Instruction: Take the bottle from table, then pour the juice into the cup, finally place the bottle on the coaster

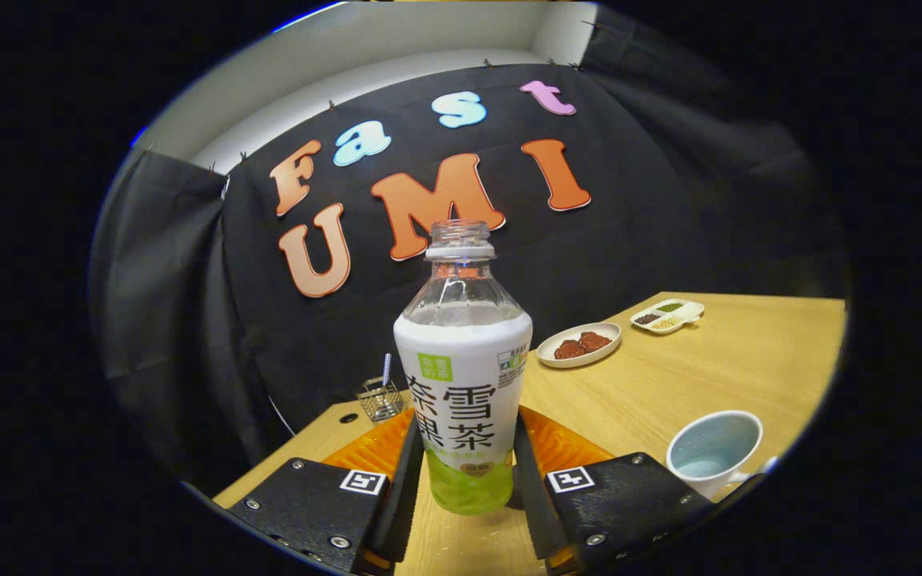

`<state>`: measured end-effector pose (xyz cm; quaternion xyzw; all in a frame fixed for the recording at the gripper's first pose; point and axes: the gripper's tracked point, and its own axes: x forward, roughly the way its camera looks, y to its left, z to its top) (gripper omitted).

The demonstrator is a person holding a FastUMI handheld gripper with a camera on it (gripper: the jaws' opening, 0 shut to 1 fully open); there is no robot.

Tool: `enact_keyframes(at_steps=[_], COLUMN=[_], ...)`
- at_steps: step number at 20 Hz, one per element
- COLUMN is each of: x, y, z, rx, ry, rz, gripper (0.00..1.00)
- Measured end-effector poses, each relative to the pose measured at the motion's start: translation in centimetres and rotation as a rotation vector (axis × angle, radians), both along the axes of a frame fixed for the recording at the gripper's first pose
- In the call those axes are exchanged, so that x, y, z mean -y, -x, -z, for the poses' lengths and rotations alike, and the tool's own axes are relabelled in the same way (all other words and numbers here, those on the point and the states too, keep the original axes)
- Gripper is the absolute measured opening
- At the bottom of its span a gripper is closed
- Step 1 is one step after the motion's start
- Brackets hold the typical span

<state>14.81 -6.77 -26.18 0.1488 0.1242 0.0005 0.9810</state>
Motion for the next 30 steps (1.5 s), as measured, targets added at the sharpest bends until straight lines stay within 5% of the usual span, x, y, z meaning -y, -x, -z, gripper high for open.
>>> enact_keyframes(at_steps=[8, 17, 23, 26, 30], x=[0.7, 0.0, 1.5, 1.3, 2.2], y=[-2.4, -4.4, -4.2, -4.1, -2.7], z=[3.5, 7.5, 7.6, 5.7, 2.2], rx=[-0.085, -0.156, -0.17, -0.127, -0.068], ry=[0.302, 0.313, 0.306, 0.262, 0.213], rz=[-0.025, -0.067, -0.021, -0.013, 0.03], gripper=[0.59, 0.6, 0.65, 0.96, 0.97])
